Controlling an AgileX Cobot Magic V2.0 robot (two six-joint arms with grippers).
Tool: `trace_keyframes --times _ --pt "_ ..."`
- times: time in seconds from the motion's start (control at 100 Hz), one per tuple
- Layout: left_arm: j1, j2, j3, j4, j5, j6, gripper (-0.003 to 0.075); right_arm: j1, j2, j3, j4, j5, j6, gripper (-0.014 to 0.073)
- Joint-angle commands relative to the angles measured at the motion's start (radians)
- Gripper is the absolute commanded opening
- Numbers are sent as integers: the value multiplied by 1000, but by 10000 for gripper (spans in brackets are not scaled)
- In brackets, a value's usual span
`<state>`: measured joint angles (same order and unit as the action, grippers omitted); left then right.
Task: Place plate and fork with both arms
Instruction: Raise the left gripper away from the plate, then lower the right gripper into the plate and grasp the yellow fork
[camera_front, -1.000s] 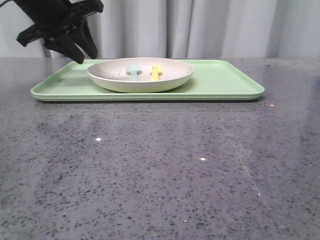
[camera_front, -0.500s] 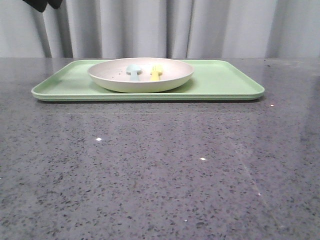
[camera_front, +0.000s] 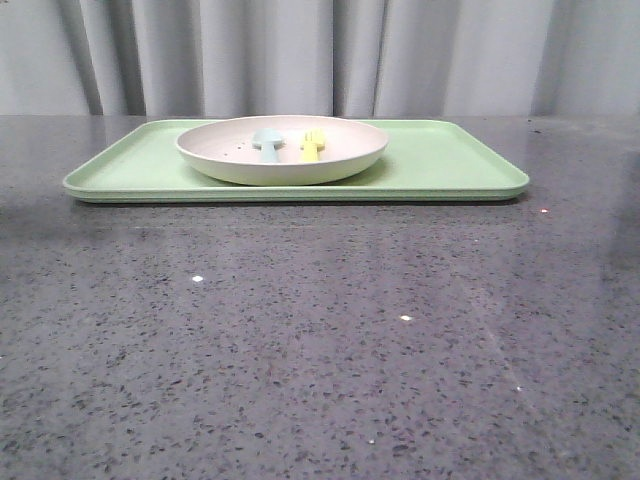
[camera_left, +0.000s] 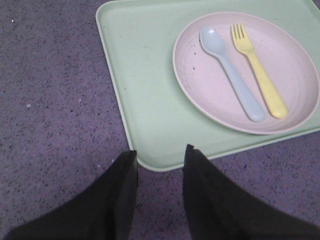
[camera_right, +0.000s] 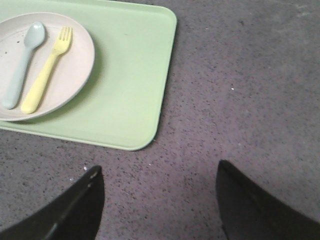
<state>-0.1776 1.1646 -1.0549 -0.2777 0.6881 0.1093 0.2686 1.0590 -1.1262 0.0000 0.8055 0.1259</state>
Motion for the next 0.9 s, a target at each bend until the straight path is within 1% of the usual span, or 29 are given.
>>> trace_keyframes --times 0.0,0.15,0.43,0.72,0.89 --pt "2 -98 37 -4 -84 -11 231 32 45 -90 0 -34 -4 489" --pt "2 -217 127 -1 -88 -11 231 96 165 -203 0 -2 -4 489" --pt "2 -364 244 13 -91 -11 231 180 406 -470 0 121 -4 489" --pt "2 -396 281 13 -74 -11 230 244 632 -709 0 195 3 489" --pt "2 -396 281 5 -56 -11 230 251 752 -810 28 223 58 489"
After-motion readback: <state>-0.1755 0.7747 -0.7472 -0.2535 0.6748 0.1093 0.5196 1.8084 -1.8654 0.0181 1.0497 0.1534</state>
